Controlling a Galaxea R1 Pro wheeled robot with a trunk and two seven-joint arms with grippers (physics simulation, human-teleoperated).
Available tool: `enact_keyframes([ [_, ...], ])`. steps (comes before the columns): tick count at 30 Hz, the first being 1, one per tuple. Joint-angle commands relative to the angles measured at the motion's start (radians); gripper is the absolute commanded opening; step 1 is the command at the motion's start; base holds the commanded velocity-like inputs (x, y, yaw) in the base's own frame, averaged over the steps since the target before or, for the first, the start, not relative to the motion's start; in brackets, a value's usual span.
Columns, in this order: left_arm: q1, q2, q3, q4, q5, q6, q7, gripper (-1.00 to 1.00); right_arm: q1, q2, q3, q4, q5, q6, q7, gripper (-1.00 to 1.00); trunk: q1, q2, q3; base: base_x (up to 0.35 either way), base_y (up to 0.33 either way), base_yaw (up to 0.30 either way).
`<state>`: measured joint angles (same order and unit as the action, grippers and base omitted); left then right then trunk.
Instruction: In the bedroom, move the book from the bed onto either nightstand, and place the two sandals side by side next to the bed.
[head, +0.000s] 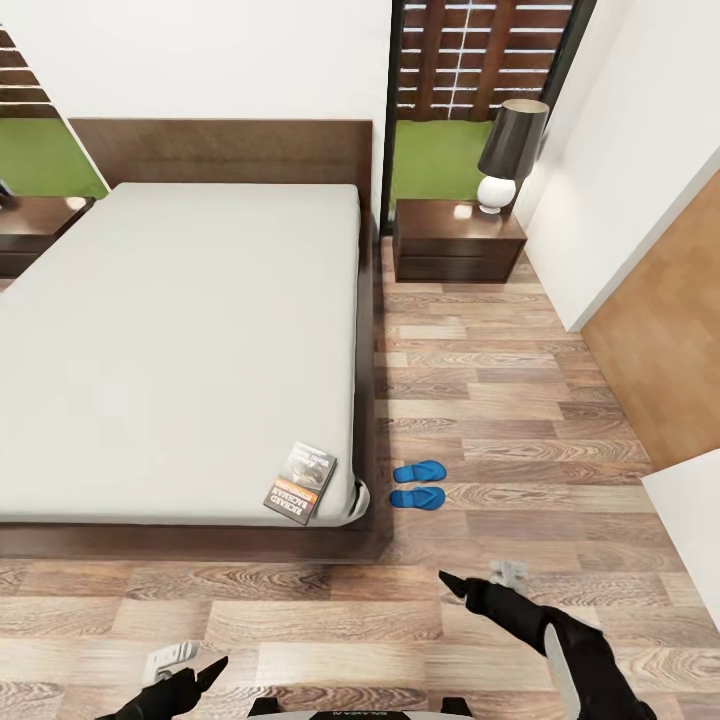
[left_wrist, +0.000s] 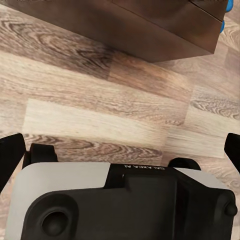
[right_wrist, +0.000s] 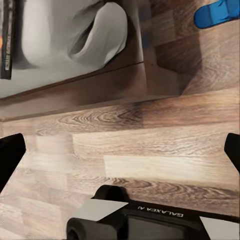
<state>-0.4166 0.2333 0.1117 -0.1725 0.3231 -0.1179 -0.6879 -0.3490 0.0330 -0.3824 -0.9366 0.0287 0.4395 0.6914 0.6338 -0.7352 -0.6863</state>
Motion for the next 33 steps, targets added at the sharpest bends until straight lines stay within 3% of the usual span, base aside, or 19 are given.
enact_keyframes([
  [1,-0.001,0.000,0.009,0.001,-0.007,-0.003,-0.005,1.00,-0.001,0.019,-0.002,-0.025,0.003,0.033,0.007,1.00,0.000,-0.001,-0.001,0.000,0.000,0.000],
  [5,-0.001,0.003,0.011,0.000,-0.006,-0.002,-0.005,1.00,-0.001,0.040,0.040,-0.053,-0.018,0.063,0.007,1.00,0.000,-0.001,-0.001,0.000,0.000,0.000],
  [8,-0.001,0.002,0.012,-0.001,-0.006,-0.002,-0.005,1.00,-0.001,0.059,0.161,-0.062,-0.108,0.070,-0.001,1.00,0.000,-0.001,-0.001,0.000,0.000,0.000],
  [9,-0.001,0.001,0.012,-0.001,-0.005,-0.002,-0.005,1.00,-0.001,0.063,0.224,-0.063,-0.161,0.067,-0.011,1.00,0.000,-0.001,-0.001,0.000,0.000,0.000],
  [11,-0.001,-0.001,0.010,-0.001,-0.005,-0.002,-0.005,1.00,-0.001,0.067,0.296,-0.063,-0.218,0.064,-0.047,1.00,0.000,-0.001,-0.001,0.000,0.000,0.000],
  [14,-0.001,-0.005,0.010,-0.001,-0.004,-0.002,-0.004,1.00,-0.002,0.070,0.343,-0.063,-0.254,0.034,-0.149,1.00,0.000,-0.001,-0.001,0.000,0.000,0.000],
  [15,-0.001,-0.006,0.011,-0.001,-0.004,-0.002,-0.004,1.00,-0.003,0.072,0.355,-0.063,-0.263,-0.015,-0.231,1.00,0.000,-0.001,-0.001,0.000,0.000,0.000],
  [17,-0.001,-0.007,0.011,-0.001,-0.004,-0.002,-0.004,1.00,-0.004,0.078,0.366,-0.062,-0.276,-0.101,-0.320,1.00,0.000,-0.001,-0.001,0.000,0.000,0.000],
  [19,-0.001,-0.008,0.012,-0.001,-0.003,-0.002,-0.004,1.00,-0.006,0.083,0.371,-0.059,-0.308,-0.146,-0.353,1.00,0.000,-0.001,-0.001,0.000,0.000,0.000],
  [22,-0.001,-0.009,0.011,0.000,-0.003,-0.002,-0.004,1.00,-0.006,0.088,0.390,-0.051,-0.447,-0.178,-0.376,1.00,0.000,-0.001,-0.001,0.000,0.000,0.000],
  [24,-0.001,-0.009,0.011,0.001,-0.002,-0.002,-0.004,1.00,-0.007,0.089,0.443,-0.043,-0.618,-0.188,-0.380,1.00,0.000,-0.001,-0.001,0.000,0.000,0.000],
  [25,-0.001,-0.009,0.011,0.002,-0.002,-0.002,-0.004,1.00,-0.007,0.089,0.483,-0.039,-0.707,-0.190,-0.380,1.00,0.000,-0.001,-0.001,0.000,0.000,0.000],
  [26,-0.001,-0.009,0.011,0.003,-0.001,-0.002,-0.004,1.00,-0.007,0.087,0.543,-0.035,-0.836,-0.191,-0.380,1.00,0.000,-0.001,-0.001,0.000,0.000,0.000],
  [27,-0.001,-0.009,0.011,0.004,0.000,-0.002,-0.004,1.00,-0.007,0.087,0.575,-0.033,-0.912,-0.191,-0.380,1.00,0.000,-0.001,-0.001,0.000,0.000,0.000],
  [31,-0.001,-0.017,0.011,0.005,0.000,-0.002,-0.004,1.00,-0.007,0.085,0.633,-0.032,-1.094,-0.189,-0.361,1.00,0.000,-0.001,-0.001,0.000,0.000,0.000],
  [33,-0.001,-0.019,0.011,0.005,0.000,-0.002,-0.004,1.00,-0.007,0.086,0.641,-0.033,-1.122,-0.188,-0.309,1.00,0.000,-0.001,-0.001,0.000,0.000,0.000],
])
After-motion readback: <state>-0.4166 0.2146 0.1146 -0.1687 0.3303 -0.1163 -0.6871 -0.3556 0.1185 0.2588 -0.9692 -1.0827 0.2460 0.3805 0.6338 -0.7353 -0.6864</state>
